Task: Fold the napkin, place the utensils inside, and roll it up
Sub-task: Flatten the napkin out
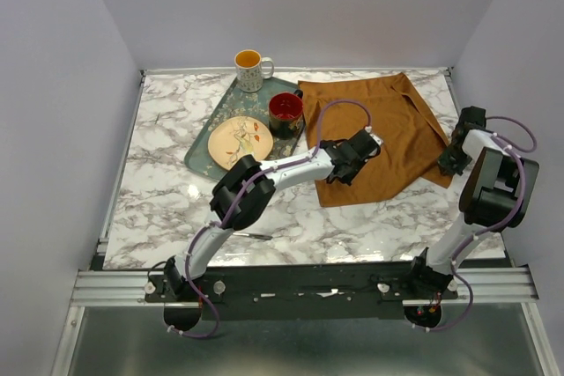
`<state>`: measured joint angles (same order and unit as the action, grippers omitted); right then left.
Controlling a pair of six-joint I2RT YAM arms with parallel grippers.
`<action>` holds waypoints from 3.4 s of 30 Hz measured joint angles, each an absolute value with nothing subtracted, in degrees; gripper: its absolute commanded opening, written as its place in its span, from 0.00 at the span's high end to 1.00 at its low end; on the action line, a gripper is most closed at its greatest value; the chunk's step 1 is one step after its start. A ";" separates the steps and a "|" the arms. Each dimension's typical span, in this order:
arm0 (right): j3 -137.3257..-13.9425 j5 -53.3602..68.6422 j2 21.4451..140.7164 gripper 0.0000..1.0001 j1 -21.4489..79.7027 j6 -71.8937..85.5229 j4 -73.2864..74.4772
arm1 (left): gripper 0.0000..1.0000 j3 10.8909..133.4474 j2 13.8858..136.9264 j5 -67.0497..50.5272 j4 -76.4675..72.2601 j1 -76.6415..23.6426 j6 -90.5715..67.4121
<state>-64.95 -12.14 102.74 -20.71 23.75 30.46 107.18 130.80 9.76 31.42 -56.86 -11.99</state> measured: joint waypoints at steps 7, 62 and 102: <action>-67.94 -12.82 105.16 0.81 -22.44 21.78 31.18 | 0.96 104.51 130.78 7.53 31.55 -56.58 -17.76; -98.96 1.45 125.40 0.43 -2.57 34.52 33.74 | 0.85 85.82 120.31 -8.88 22.09 -56.80 -31.64; -93.01 -5.67 120.88 0.36 -8.36 18.37 41.93 | 0.74 103.88 130.56 -7.81 28.10 -49.47 -29.74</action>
<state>-93.01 -5.67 120.88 -8.36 18.37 41.93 103.88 130.56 -7.81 28.10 -49.47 -29.74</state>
